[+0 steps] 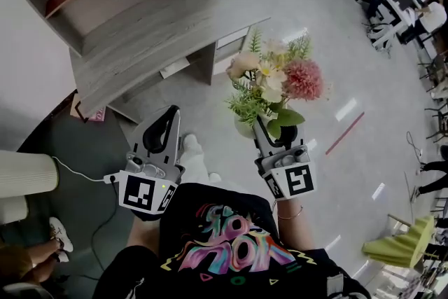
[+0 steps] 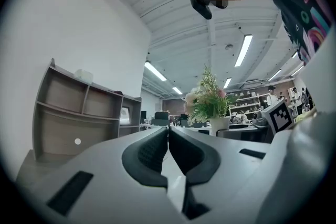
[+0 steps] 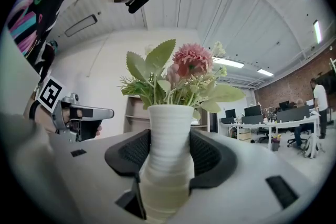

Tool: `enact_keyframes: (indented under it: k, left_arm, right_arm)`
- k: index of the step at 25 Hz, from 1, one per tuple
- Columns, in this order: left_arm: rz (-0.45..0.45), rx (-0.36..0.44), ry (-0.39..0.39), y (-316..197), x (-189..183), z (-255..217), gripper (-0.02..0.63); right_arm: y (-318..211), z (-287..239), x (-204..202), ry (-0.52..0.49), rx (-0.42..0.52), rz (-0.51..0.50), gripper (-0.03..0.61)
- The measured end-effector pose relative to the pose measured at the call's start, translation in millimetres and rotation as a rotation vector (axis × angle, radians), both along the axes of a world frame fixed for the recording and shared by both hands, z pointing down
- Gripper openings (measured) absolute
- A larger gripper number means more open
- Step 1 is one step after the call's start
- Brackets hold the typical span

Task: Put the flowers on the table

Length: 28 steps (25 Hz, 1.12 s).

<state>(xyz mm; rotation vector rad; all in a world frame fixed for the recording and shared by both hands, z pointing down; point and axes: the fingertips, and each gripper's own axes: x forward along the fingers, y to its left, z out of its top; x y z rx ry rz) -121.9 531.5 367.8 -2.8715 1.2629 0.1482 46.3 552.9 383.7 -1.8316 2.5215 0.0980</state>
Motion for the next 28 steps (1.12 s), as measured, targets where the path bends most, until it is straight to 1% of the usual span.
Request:
enact_keyframes:
  k: [2,4,9,12,16,19,22,25,28]
  left_arm:
    - [-0.006,-0.005,-0.003,-11,-2,3,0.028]
    - [-0.006,-0.012,-0.003,-38,0,-2,0.028]
    - [0.005,-0.003,-0.008,-141,3,-47,0.028]
    - [0.011,-0.002,-0.015,-207,-7,-61,0.028]
    - [0.036,-0.005,-0.029,-293,-27,-83,0.028]
    - [0.044,-0.003,-0.035,-343,-25,-90,0.028]
    - [0.055,-0.002,-0.042,-370,-24,-94,0.028]
    - [0.068,-0.001,-0.056,-387,-35,-99,0.028]
    - [0.092,-0.024,-0.048,-395,-42,-105,0.028]
  right_arm:
    - [-11,4,-3,0.004,-0.012,-0.01,0.247]
    - [-37,2,-2,0.007,-0.03,-0.018,0.247]
    - [-135,-36,3,0.011,-0.036,-0.008,0.247]
    - [-195,-53,-3,0.021,-0.036,0.01,0.247]
    - [-276,-77,-21,0.035,-0.035,0.028,0.247]
    - [-329,-82,-18,0.021,-0.034,0.036,0.247]
    - [-358,-86,-18,0.012,-0.033,0.049,0.247]
    - [-379,-91,-30,0.012,-0.037,0.061,0.247]
    - [-392,-99,-40,0.012,-0.044,0.074,0.247]
